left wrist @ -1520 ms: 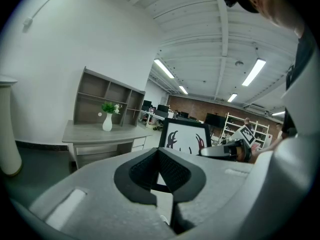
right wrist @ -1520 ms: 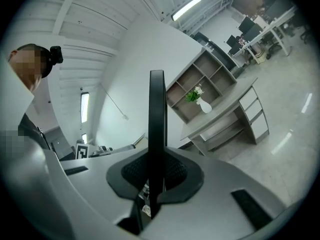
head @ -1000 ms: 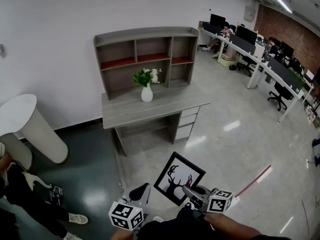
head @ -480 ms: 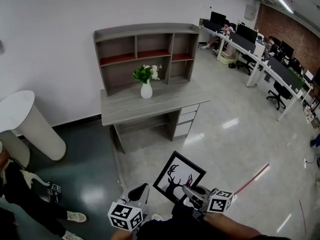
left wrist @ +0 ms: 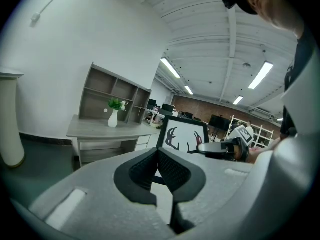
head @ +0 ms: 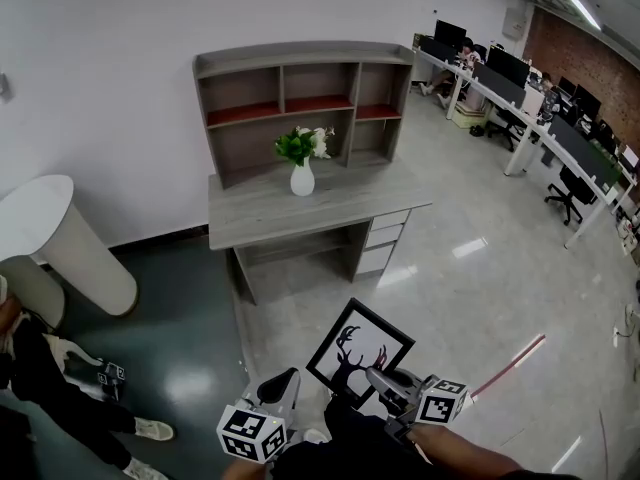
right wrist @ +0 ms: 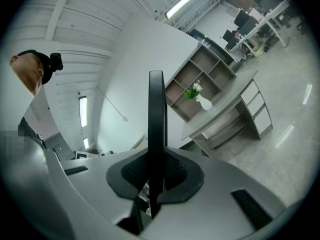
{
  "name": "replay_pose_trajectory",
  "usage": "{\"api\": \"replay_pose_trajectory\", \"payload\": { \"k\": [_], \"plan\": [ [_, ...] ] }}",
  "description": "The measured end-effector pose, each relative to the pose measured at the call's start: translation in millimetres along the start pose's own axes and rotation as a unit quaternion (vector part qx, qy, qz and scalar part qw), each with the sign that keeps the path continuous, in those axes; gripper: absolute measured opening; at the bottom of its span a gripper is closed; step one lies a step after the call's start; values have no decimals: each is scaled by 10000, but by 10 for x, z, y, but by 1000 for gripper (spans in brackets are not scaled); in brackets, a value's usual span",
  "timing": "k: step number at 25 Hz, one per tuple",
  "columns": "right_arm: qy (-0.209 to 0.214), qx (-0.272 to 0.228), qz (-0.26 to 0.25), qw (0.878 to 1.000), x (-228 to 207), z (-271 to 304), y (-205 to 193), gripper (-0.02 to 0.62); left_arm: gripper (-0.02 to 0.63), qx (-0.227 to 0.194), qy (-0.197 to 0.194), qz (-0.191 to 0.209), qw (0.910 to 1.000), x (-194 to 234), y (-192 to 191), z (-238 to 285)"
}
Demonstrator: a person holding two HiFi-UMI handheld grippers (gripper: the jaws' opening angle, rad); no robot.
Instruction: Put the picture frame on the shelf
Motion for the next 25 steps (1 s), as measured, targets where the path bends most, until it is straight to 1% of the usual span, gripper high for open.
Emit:
{"api": "replay_pose_trajectory", "payload": {
  "k": [7,16,19,25],
  "plan": [
    [244,-16,-50,9997,-273,345,389,46,9,-13,189,131,9997,166,287,283],
    [363,-227,-81,9991,-812,647,961,46,9,-50,160,314,9994,296,705,988],
    [393,-263,-124,9988,-986,719,1186,46,9,-89,208,333,9992,328,849,1210],
    [584,-400,-268,9971,-1273,808,1601,45,9,-107,341,408,9985,348,1082,1631]
  ]
}}
Point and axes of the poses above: the fingertips, and each gripper's own axes: z forward along the fingers, x to its left, y out of its top, the point moved 9 cm from there along -z, backward along the fingers, and after that the axes turned 13 degrees about y, right-handed, at the moved point
